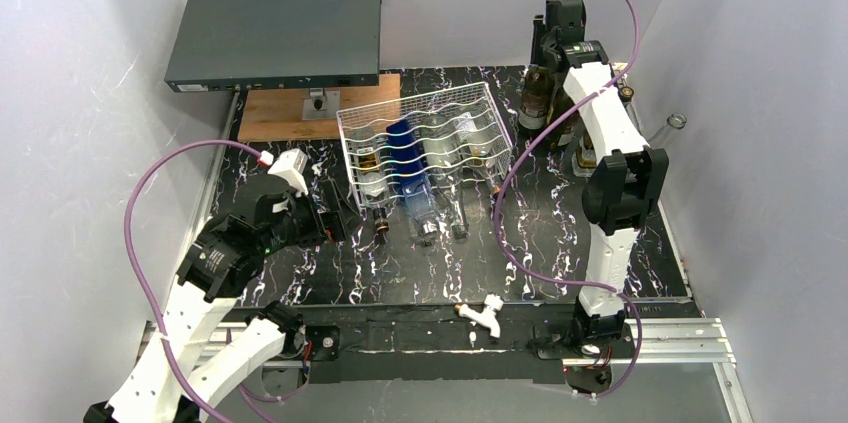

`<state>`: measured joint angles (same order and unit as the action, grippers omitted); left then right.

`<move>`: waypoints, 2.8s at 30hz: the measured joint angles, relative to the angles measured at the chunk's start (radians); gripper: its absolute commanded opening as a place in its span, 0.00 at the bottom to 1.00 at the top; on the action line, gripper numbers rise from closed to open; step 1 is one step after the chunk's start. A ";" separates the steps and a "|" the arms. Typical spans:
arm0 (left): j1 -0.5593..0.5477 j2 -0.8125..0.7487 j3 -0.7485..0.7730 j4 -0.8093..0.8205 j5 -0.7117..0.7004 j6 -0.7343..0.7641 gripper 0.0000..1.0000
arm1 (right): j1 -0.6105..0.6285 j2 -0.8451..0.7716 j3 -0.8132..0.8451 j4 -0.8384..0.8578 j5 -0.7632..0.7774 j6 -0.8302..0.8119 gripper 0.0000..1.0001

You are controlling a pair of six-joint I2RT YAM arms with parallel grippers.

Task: Put the wine bottle on the wine rack

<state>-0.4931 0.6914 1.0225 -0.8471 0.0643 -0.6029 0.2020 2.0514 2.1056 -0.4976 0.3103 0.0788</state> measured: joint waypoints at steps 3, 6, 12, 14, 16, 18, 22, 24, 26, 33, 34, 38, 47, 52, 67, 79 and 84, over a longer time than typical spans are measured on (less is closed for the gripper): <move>0.000 0.005 0.000 0.000 0.002 -0.003 0.98 | 0.000 -0.001 0.015 -0.013 -0.010 -0.004 0.01; 0.000 0.011 0.000 0.000 0.004 -0.003 0.98 | 0.000 -0.003 0.055 -0.032 -0.028 -0.004 0.01; 0.000 0.018 0.000 0.001 0.008 -0.006 0.98 | 0.000 -0.063 0.116 -0.034 -0.058 -0.003 0.01; 0.000 0.020 0.000 0.001 0.011 -0.008 0.98 | 0.000 -0.095 0.131 -0.033 -0.072 -0.001 0.01; 0.000 0.023 0.000 0.002 0.013 -0.009 0.98 | 0.000 -0.137 0.139 -0.030 -0.099 0.004 0.01; 0.000 0.026 0.000 0.002 0.016 -0.010 0.98 | 0.000 -0.171 0.140 -0.029 -0.127 0.016 0.01; 0.000 0.034 0.000 0.002 0.024 -0.011 0.98 | 0.011 -0.238 0.144 -0.010 -0.203 0.049 0.01; 0.000 0.034 0.000 0.002 0.026 -0.011 0.98 | 0.027 -0.255 0.144 0.005 -0.224 0.057 0.01; 0.000 0.034 0.000 0.003 0.027 -0.011 0.98 | 0.053 -0.266 0.144 0.019 -0.239 0.066 0.01; 0.000 0.034 0.000 0.006 0.030 -0.018 0.98 | 0.175 -0.267 0.142 0.034 -0.255 0.068 0.01; 0.000 0.034 0.000 0.006 0.030 -0.018 0.98 | 0.191 -0.267 0.141 0.035 -0.255 0.068 0.01; 0.000 0.034 0.000 0.006 0.030 -0.018 0.98 | 0.226 -0.266 0.122 0.039 -0.249 0.056 0.01; 0.000 0.036 0.000 0.006 0.030 -0.018 0.98 | 0.254 -0.267 -0.006 0.060 -0.174 0.002 0.01; 0.000 0.041 0.000 0.010 0.030 -0.017 0.98 | 0.260 -0.266 -0.068 0.054 -0.146 -0.013 0.01; 0.000 0.050 0.000 0.010 0.030 -0.012 0.98 | 0.271 -0.268 -0.123 0.120 -0.112 -0.036 0.01; 0.000 0.054 0.000 0.010 0.030 -0.009 0.98 | 0.291 -0.400 -0.370 0.302 -0.100 -0.074 0.01; 0.000 0.059 0.000 0.013 0.031 -0.008 0.98 | 0.300 -0.482 -0.504 0.380 -0.099 -0.088 0.01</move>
<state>-0.4931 0.7502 1.0225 -0.8345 0.0948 -0.6113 0.5022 1.5696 1.6012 -0.1177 0.2111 -0.0093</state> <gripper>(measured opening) 0.982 0.407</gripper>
